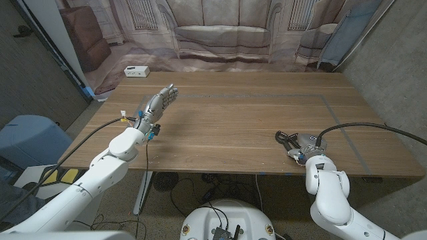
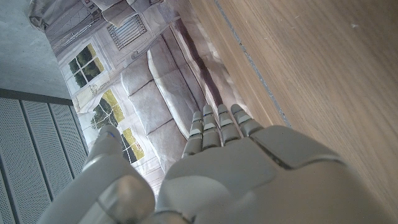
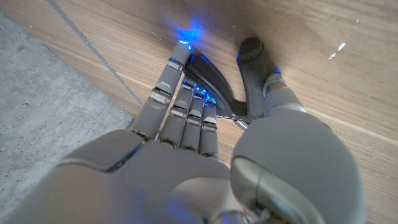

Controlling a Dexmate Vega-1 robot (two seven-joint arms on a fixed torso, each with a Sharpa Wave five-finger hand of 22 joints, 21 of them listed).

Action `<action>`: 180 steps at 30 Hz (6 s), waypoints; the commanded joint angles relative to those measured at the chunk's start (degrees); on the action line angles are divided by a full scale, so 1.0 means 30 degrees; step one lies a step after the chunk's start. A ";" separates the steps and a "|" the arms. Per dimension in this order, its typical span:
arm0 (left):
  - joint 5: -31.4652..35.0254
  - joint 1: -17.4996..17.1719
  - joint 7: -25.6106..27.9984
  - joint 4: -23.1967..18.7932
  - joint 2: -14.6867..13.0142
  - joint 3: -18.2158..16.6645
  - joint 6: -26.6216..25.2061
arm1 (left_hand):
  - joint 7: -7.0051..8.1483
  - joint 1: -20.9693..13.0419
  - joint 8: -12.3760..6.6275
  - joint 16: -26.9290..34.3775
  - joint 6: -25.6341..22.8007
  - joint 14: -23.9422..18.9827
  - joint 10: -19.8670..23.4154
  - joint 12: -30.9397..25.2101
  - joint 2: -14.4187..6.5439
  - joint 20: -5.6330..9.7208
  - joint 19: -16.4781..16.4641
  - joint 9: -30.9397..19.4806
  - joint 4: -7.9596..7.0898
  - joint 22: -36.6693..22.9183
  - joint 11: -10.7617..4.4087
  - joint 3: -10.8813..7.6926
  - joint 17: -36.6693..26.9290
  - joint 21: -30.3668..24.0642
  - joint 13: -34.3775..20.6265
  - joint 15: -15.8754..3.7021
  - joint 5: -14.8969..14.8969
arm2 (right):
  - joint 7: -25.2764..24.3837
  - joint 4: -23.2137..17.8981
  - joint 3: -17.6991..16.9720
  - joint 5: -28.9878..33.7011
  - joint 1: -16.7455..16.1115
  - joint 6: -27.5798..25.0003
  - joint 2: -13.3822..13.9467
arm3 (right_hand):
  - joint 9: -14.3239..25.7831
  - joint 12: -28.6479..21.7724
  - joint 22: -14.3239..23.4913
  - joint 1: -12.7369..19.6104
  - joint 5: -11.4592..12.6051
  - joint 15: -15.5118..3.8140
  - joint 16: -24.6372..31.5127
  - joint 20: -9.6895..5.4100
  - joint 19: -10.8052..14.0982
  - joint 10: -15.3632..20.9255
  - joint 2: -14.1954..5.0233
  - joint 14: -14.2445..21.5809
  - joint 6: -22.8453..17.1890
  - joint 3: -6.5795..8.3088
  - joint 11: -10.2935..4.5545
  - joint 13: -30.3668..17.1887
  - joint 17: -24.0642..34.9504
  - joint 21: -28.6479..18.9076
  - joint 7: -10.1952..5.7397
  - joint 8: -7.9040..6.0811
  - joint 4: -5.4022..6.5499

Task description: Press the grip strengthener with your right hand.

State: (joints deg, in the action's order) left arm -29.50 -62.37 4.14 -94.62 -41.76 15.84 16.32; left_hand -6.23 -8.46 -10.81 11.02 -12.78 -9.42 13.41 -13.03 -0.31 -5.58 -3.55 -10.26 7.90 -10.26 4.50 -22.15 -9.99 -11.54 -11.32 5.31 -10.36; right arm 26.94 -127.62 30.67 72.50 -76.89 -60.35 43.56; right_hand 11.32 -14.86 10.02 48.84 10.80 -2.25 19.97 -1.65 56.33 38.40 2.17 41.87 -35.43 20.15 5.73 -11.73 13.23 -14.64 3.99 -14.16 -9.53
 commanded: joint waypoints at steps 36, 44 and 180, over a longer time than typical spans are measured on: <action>-0.0199 0.0682 -0.0355 0.0897 0.0130 0.0142 0.0157 | 0.0026 -0.0186 -0.0046 -0.0074 -0.0205 -0.0174 0.0154 0.0122 -0.0012 -0.0245 0.0032 -0.0055 -0.0037 -0.0041 0.0041 -0.0094 -0.0095 0.0060 -0.0080 -0.0019 0.0048 | -0.4908 -0.1778 0.2096 -0.3821 0.1950 -0.2431 0.2163 | 0.0078 -0.0078 0.0084 0.1917 -0.0110 -0.0642 0.0817 -0.0528 0.0909 0.1114 -0.1583 0.1455 -0.1081 -0.0069 -0.0231 -0.0023 0.0422 -0.0207 -0.0243 -0.0116 0.0012; -0.0203 0.0782 -0.0417 0.1032 0.0199 0.0145 0.0323 | 0.0039 -0.0185 -0.0040 -0.0065 -0.0196 -0.0198 0.0134 0.0135 -0.0010 -0.0248 0.0033 -0.0055 -0.0038 -0.0041 0.0025 -0.0090 -0.0095 0.0058 -0.0081 -0.0039 0.0048 | -0.6289 -0.2223 0.2265 -0.4412 0.1955 -0.2808 0.2393 | 0.0080 -0.0082 0.0098 0.2415 -0.0110 -0.1102 0.1080 -0.0739 0.1275 0.1382 -0.1725 0.1978 -0.1324 -0.0004 -0.0344 -0.0025 0.0522 -0.0319 -0.0347 -0.0106 -0.0068; 0.0396 0.1192 -0.0135 0.0950 0.0086 0.0293 0.0159 | 0.0063 -0.0307 -0.0030 -0.0083 -0.0183 -0.0145 0.0106 0.0207 -0.0089 -0.0296 0.0112 -0.0058 -0.0018 -0.0040 -0.0020 -0.0112 -0.0090 0.0049 -0.0090 -0.0068 0.0049 | -1.6683 -0.3104 0.2684 -1.3310 0.1636 -0.2710 0.4229 | 0.0321 -0.0289 0.0565 0.6841 -0.0001 -0.3421 0.1923 -0.2302 0.3950 0.5591 -0.3609 0.7665 -0.5602 0.0244 -0.2056 -0.0185 0.1717 -0.2946 -0.1762 -0.0386 0.0576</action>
State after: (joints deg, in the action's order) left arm -29.41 -58.37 2.65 -90.62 -41.05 16.59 17.79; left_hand -6.02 -8.77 -10.81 10.85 -12.99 -9.41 13.41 -12.52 -0.61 -6.05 -3.08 -10.26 7.90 -10.26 4.49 -22.15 -9.99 -11.54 -11.32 5.32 -10.36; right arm -22.53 -137.56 37.73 35.51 -72.61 -68.33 55.55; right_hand 12.13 -15.64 11.59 56.10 10.41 5.01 25.72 -8.28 68.44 54.15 5.08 51.84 -51.89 20.67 0.18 -12.13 18.16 -23.28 -1.23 -15.44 -8.00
